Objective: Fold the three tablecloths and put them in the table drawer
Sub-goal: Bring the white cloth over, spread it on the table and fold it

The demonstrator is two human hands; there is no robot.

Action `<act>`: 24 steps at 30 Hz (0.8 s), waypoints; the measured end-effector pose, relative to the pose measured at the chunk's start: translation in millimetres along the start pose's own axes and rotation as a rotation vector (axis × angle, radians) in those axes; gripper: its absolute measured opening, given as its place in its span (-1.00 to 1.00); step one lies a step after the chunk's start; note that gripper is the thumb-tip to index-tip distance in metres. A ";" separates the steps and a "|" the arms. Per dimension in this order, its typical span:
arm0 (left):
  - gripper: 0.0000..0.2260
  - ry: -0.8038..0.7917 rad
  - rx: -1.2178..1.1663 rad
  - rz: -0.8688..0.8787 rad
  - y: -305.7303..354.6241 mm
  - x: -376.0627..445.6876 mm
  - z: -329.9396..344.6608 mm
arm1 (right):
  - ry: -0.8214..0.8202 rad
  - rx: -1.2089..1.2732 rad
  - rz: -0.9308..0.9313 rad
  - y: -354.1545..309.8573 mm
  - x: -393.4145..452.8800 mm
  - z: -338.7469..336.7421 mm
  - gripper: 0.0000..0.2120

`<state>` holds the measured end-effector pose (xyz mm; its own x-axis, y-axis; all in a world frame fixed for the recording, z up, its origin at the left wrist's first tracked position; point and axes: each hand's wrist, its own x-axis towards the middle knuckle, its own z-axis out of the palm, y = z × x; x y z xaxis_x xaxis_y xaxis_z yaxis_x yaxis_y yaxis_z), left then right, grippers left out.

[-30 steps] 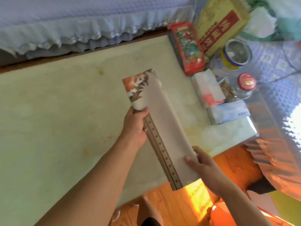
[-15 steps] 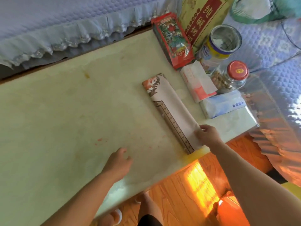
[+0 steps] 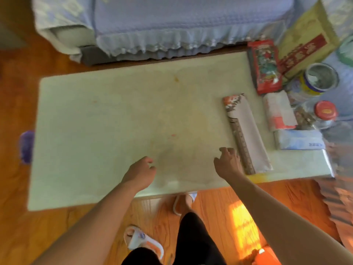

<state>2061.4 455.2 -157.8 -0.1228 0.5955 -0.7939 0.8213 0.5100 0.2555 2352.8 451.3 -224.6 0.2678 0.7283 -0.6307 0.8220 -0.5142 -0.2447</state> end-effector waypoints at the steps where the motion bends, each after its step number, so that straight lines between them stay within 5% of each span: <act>1: -0.64 0.032 -0.032 0.003 -13.0 -14.5 -9.8 | -0.011 0.029 -0.063 -23.3 -15.3 1.1 -0.52; 10: -0.82 0.395 -0.461 -0.180 -258.3 -167.8 -67.3 | 0.008 -0.059 -0.524 -222.7 -203.1 41.6 -0.49; 16: -0.83 0.622 -0.618 -0.293 -468.8 -355.2 -70.2 | -0.124 -0.289 -0.909 -367.7 -418.4 151.9 -0.59; 24: -0.84 1.083 -0.780 -0.405 -661.4 -578.1 -116.0 | -0.117 -0.462 -1.407 -543.7 -696.6 232.6 -0.67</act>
<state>1524.5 -154.4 196.1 -0.9334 0.3208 -0.1606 0.1508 0.7572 0.6355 1602.4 118.2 176.5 -0.8859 0.4421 -0.1406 0.4545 0.7665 -0.4537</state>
